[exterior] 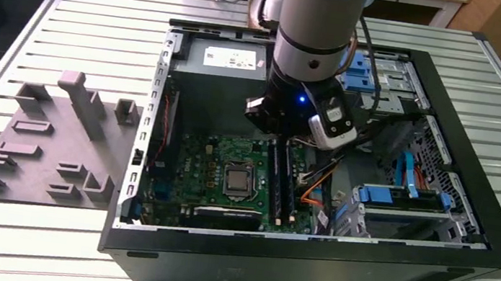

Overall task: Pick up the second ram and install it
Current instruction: 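Press down the second ram until it locks into place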

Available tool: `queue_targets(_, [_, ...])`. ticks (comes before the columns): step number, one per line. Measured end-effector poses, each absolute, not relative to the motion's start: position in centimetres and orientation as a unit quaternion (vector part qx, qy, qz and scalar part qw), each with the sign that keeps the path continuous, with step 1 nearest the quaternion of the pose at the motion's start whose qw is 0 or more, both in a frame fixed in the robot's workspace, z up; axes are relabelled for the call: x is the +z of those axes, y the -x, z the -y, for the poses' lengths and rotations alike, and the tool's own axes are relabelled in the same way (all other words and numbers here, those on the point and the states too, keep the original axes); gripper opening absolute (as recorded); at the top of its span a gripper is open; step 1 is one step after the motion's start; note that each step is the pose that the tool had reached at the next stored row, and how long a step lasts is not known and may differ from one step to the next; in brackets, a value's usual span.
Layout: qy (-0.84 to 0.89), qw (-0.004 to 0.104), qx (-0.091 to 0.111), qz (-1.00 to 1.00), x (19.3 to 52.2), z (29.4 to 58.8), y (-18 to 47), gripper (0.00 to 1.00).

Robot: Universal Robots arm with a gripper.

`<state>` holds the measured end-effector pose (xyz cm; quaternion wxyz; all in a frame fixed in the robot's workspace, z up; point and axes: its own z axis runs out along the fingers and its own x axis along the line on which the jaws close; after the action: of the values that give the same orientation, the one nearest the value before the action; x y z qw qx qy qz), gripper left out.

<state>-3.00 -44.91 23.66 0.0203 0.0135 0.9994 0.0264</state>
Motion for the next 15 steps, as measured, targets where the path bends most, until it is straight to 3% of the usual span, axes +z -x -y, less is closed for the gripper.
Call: queue_targets(15, [-0.014, 0.020, 0.026, -0.999, 23.7, 48.7, 3.0, 0.11])
